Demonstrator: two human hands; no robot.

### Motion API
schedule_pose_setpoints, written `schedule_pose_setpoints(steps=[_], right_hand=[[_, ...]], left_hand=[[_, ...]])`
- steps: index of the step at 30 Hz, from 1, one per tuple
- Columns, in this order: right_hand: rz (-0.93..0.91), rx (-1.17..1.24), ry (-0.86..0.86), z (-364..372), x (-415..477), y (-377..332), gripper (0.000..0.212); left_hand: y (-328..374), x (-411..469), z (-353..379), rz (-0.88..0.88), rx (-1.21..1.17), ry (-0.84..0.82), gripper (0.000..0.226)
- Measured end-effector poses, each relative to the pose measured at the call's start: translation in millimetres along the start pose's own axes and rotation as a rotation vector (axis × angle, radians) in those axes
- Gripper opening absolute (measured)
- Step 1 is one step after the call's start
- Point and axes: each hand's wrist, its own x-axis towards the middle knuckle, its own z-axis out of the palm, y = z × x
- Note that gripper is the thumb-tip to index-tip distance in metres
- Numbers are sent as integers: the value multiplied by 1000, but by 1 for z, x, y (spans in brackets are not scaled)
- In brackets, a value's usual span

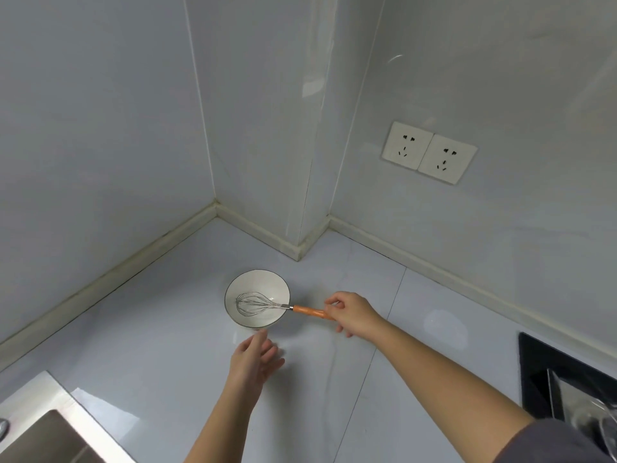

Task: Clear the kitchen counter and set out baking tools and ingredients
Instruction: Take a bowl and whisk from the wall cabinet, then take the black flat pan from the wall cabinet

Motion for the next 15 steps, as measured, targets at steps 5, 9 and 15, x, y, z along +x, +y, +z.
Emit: schedule_pose_setpoints(steps=[5,9,15], right_hand=[[74,171,39,-3,-13,14,16],[98,280,90,-6,-28,26,20],[176,539,175,-9,-75,55,22]], left_hand=[[-7,-8,14,-29,-19,20,15],[-12,-14,22,-35,12,-2,16],[-29,-32,40,-26,97,-57,25]])
